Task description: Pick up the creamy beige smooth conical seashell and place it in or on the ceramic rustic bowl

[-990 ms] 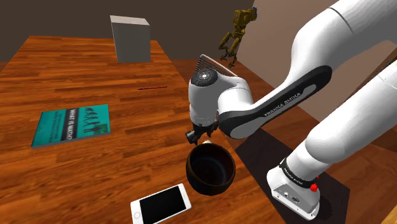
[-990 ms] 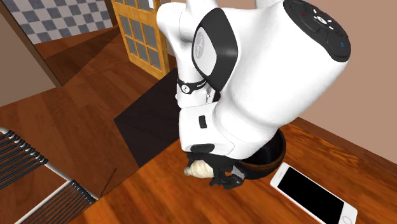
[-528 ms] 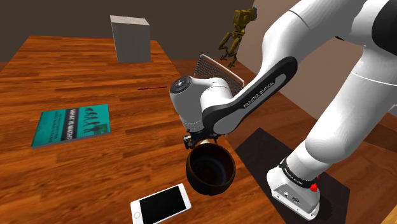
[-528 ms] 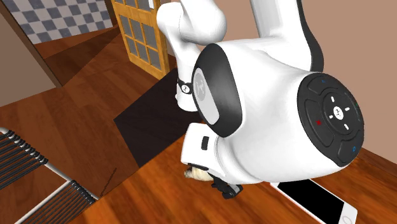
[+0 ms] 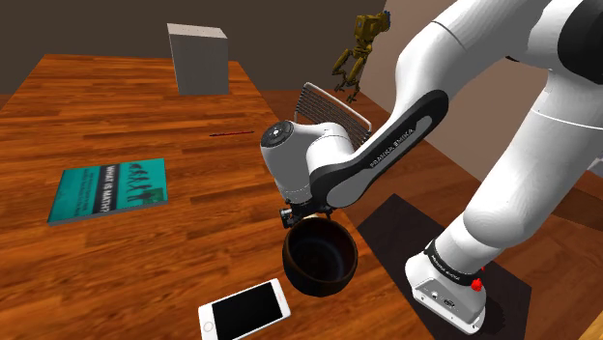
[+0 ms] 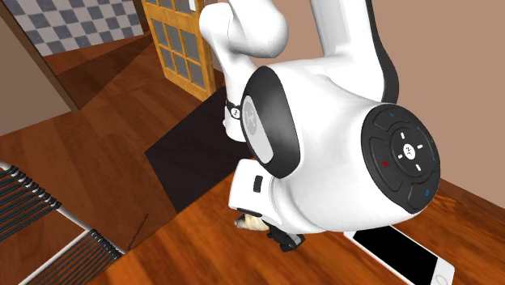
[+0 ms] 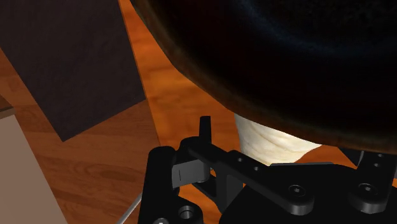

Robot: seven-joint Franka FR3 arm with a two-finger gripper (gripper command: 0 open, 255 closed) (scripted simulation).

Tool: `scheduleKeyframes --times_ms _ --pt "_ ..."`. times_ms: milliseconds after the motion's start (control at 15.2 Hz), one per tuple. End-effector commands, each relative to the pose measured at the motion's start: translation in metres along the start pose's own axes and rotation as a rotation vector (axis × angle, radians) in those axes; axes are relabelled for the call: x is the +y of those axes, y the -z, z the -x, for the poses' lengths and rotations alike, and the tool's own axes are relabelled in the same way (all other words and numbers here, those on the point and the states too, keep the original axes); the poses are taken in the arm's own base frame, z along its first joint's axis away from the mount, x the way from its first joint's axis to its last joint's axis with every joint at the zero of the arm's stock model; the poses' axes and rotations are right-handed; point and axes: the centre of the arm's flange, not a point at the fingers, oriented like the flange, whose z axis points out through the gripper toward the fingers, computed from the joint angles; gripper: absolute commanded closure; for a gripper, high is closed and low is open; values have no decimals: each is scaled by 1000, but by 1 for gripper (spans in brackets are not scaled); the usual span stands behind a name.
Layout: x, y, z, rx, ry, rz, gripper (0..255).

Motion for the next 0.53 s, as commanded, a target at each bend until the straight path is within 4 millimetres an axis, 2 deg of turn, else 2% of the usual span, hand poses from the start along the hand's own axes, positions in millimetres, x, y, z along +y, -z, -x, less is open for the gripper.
scheduleKeyframes --times_ms 0,66,132,462 --pt "0 0 0 0 0 0 0" --pt "0 0 0 0 0 0 0" --pt "0 0 0 0 0 0 255" --pt "0 0 0 0 0 0 255"
